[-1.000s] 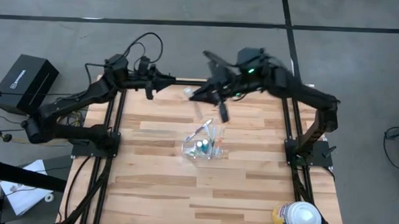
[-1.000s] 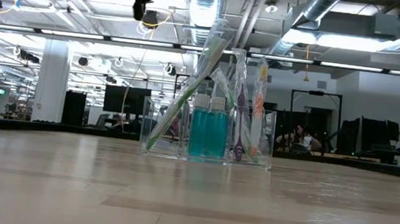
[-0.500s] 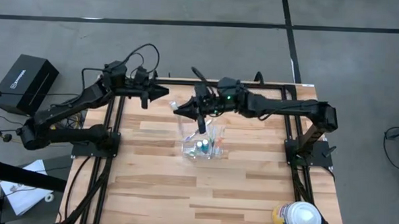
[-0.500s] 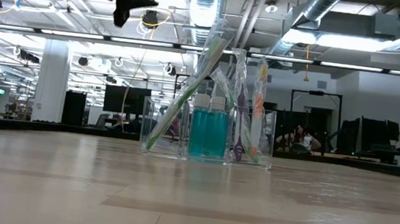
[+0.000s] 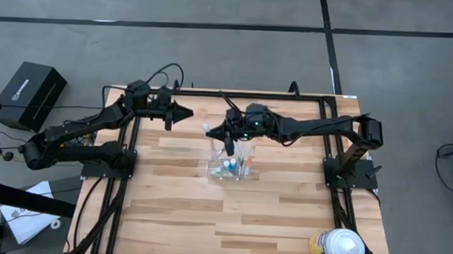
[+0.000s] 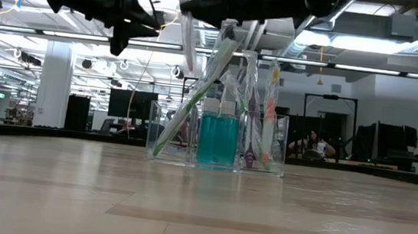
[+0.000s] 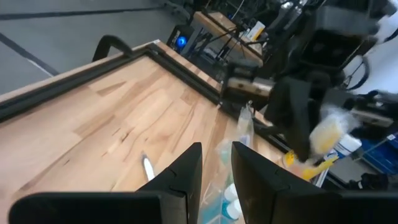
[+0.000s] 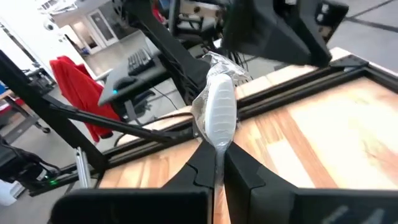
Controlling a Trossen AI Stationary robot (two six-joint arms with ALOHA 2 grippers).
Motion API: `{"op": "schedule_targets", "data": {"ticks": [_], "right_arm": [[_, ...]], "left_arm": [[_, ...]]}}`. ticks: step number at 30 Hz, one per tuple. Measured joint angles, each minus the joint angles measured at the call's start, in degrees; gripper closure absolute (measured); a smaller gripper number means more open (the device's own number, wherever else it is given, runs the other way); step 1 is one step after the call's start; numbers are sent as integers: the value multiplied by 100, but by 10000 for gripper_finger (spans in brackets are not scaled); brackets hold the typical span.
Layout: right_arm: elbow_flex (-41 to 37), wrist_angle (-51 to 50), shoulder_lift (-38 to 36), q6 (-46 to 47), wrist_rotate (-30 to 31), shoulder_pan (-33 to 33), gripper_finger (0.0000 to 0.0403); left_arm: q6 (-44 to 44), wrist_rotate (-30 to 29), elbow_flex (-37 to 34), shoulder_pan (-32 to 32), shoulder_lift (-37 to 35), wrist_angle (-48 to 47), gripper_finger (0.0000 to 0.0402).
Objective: Pick & Place toothbrushing station
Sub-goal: Put the orange toothbrush into the transparent organizer
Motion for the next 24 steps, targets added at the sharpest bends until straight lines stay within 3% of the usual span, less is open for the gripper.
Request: {"op": "schedule_targets", "data": {"ticks": [11, 16, 24], "right_arm": [[-160, 431, 0, 47, -64, -133, 400], [-160, 423, 0, 48, -205, -147, 400], [-17, 440, -2, 48, -238, -165, 400]], "left_arm": [[-497, -319, -7, -243, 127, 519, 303], [-1060, -318, -1, -390, 170, 1465, 267], [-1063, -431, 32, -814, 468, 1479, 196]]}}
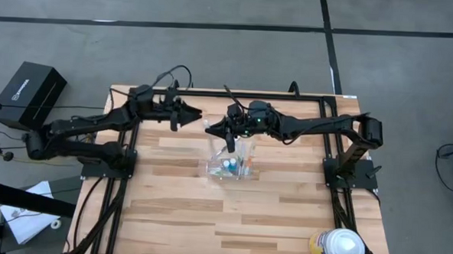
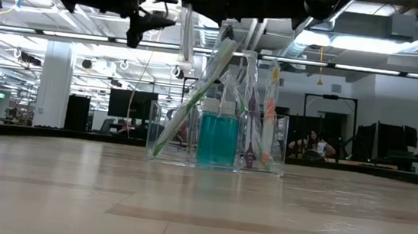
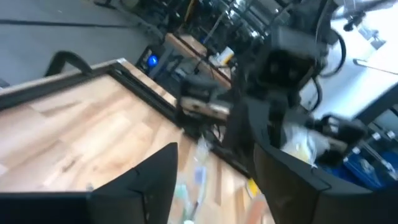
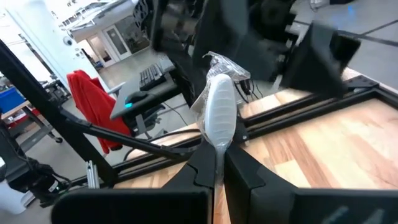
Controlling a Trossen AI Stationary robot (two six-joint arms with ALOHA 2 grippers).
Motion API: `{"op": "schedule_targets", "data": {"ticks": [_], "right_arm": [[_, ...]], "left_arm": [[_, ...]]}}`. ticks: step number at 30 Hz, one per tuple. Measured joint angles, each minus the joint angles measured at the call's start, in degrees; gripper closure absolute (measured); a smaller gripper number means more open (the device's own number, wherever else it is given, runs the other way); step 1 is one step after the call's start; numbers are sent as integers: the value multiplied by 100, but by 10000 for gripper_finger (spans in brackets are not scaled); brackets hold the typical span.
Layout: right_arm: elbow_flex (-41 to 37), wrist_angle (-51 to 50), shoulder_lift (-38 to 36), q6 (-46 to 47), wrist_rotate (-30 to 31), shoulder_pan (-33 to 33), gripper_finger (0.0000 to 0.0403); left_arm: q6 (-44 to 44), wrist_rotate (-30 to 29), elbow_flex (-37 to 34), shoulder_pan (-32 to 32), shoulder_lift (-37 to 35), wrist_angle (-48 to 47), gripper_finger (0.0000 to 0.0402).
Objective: Pick & Place toothbrushing station
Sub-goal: Put the orange toothbrush into the transparent organizer
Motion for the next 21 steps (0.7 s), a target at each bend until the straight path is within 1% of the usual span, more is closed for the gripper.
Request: {"op": "schedule_targets", "data": {"ticks": [3, 7, 9, 17, 21], "right_arm": [[17, -11, 0, -2, 0, -49, 400], [31, -22, -27, -12, -53, -118, 400], [36, 5, -28, -14, -140, -130, 400], [39, 25, -21, -11, -155, -128, 402], [1, -43, 35, 4, -149, -132, 402]], "left_arm": [[9, -135, -3, -345, 254, 211, 188], [8, -492, -11, -646, 428, 876, 192], [13, -599, 18, -654, 419, 905, 195], [58, -598, 229, -607, 424, 990, 198], [51, -383, 262, -374, 347, 1110, 197]]}}
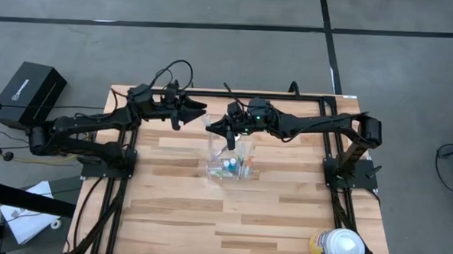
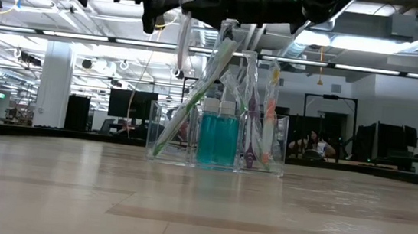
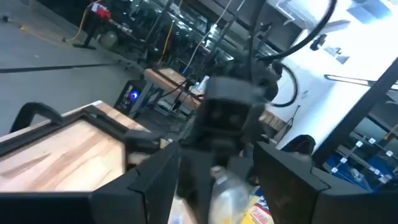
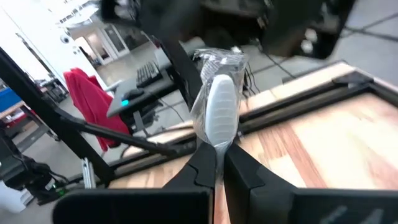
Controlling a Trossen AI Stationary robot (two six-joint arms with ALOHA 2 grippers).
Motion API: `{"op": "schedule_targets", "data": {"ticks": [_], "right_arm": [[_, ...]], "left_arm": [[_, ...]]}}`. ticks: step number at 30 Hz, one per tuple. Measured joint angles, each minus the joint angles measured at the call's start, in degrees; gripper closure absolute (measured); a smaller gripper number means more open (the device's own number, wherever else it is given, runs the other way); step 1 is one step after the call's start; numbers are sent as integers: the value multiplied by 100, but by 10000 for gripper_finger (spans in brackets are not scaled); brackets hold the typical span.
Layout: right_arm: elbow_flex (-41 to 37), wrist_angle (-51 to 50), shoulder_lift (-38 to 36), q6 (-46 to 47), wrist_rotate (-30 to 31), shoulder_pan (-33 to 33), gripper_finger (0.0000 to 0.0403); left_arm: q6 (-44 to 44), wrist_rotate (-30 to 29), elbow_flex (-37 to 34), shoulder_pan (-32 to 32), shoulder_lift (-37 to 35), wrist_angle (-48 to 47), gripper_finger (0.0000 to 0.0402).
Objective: Pick & Place toothbrushing station
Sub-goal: Put the orange toothbrush into the transparent organizer
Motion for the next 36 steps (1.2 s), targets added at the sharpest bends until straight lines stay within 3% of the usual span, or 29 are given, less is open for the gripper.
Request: {"op": "schedule_targets", "data": {"ticks": [7, 17, 28, 36], "right_arm": [[17, 171, -22, -1, -8, -63, 402], [11, 251, -24, 13, -156, -184, 402], [168, 334, -31, 93, -255, -217, 402], [304, 84, -35, -25, -304, -217, 402]], "left_arm": [[-42, 304, -4, 14, 9, -55, 196], [-24, 301, -11, -379, -20, 117, 196], [115, 302, -24, -380, 523, 8, 196], [107, 270, -22, -354, 430, 279, 213]]}}
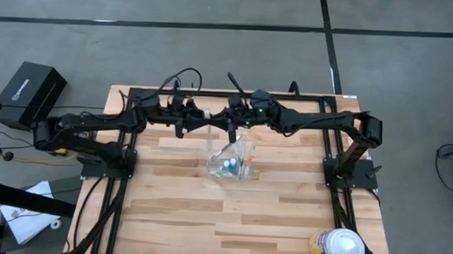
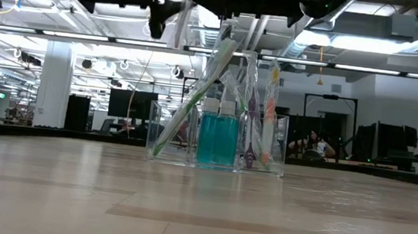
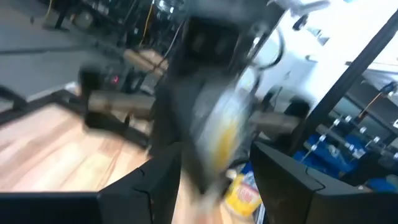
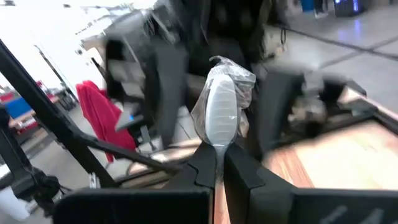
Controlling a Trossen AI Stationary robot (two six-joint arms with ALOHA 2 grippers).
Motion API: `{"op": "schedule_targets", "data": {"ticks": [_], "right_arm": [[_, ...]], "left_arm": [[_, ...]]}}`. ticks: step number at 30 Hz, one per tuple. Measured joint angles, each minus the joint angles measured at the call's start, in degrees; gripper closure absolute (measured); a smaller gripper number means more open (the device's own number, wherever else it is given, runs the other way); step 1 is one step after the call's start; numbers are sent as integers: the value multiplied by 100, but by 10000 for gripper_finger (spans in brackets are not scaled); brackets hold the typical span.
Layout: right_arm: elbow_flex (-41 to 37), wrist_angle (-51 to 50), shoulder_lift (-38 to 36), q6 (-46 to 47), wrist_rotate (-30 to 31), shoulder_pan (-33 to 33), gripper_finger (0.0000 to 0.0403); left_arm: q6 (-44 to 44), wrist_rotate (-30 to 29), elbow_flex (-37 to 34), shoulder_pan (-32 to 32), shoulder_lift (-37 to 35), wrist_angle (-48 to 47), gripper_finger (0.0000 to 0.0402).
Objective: Pick & Place toothbrushing station
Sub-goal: Put the orange toothbrush into the transparent organizer
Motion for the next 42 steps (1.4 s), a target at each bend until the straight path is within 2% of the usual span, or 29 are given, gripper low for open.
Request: {"op": "schedule_targets", "data": {"ticks": [7, 37, 42], "right_arm": [[0, -183, 2, -40, -133, 11, 402], [0, -50, 2, -23, -151, 48, 402], [0, -48, 2, -23, -196, 44, 402]], "left_arm": [[-145, -20, 2, 181, -225, 17, 213], [-172, -39, 2, 133, -139, -66, 215], [-171, -69, 2, 133, -139, -58, 237]]}}
